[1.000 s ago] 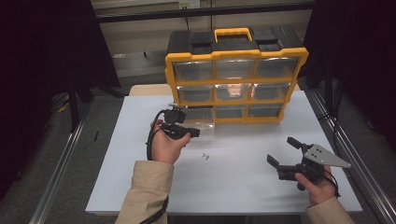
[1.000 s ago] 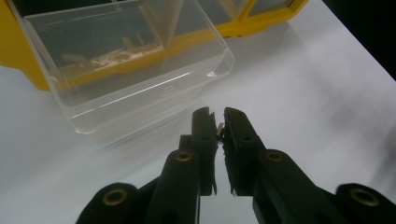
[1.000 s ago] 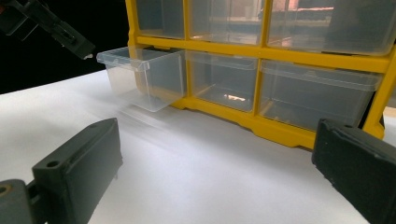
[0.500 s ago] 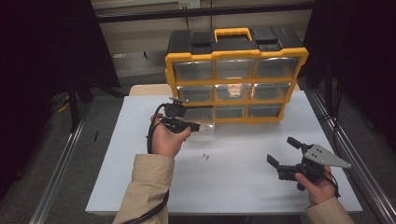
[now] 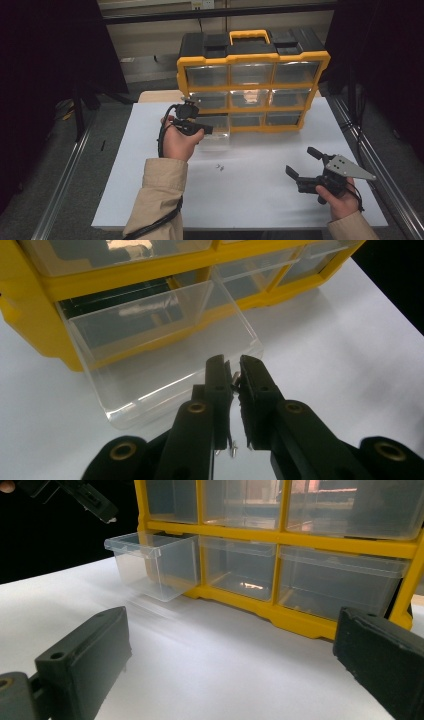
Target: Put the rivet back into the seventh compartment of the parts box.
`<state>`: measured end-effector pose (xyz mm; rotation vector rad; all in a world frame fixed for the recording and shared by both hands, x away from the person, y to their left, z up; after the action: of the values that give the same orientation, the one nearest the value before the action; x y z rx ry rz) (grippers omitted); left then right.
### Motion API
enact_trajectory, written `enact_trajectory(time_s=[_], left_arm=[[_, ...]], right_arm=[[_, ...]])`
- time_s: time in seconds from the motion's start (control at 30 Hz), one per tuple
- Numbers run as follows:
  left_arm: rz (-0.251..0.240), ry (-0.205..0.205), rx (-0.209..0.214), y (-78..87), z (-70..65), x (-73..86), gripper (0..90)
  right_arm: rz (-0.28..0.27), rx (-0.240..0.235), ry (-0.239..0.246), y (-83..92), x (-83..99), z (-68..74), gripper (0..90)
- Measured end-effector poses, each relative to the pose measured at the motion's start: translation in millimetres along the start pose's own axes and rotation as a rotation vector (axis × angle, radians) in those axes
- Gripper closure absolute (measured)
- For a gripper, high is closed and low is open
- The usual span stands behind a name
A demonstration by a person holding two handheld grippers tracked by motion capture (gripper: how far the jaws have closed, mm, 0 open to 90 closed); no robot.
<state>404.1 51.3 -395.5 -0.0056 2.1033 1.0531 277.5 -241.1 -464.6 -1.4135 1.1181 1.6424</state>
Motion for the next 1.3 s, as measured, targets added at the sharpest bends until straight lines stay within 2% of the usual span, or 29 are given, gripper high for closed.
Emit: enact_trajectory(time_s=[0.37,0.6,0.63,0.67,0.7,0.83,1.3], left_arm=[[-0.023,-0.002,-0.052,-7.5,9.6,-7.9,83.2],[-0.023,-0.005,-0.105,-16.6,16.6,-9.8,83.1],[-0.026,-0.017,-0.116,-17.5,18.3,-10.4,82.6],[-0.027,0.001,-0.117,-18.9,19.2,-10.6,82.4],[-0.034,0.002,-0.122,-19.8,20.8,-10.9,81.3],[-0.044,0.011,-0.125,-21.4,23.9,-9.5,74.1],[-0.053,-0.018,-0.072,-11.1,15.1,2.2,67.3]], right_arm=[[0.001,-0.001,-0.001,0.1,0.2,0.2,1.5],[-0.001,-0.003,0.0,-0.6,0.2,1.2,1.6],[-0.001,-0.004,0.0,-0.8,0.3,1.5,1.5],[0.0,-0.007,0.002,-1.0,0.5,1.7,1.6],[-0.001,-0.005,0.0,-1.1,0.4,1.8,1.5],[-0.002,-0.006,0.001,-0.7,0.3,1.8,1.5],[0.0,-0.003,0.003,-0.5,0.5,1.8,1.6]])
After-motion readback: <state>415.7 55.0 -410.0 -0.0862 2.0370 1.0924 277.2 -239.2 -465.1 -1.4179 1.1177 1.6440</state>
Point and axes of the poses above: each handheld gripper's, and its own axes: y roughly backward along the jaws, x roughly out of its underside, z roughly to its left, the point moved 7 cm from there along -y, roughly forward along the jaws, and after that the axes turned 8 degrees about x, right-handed, at the moved point
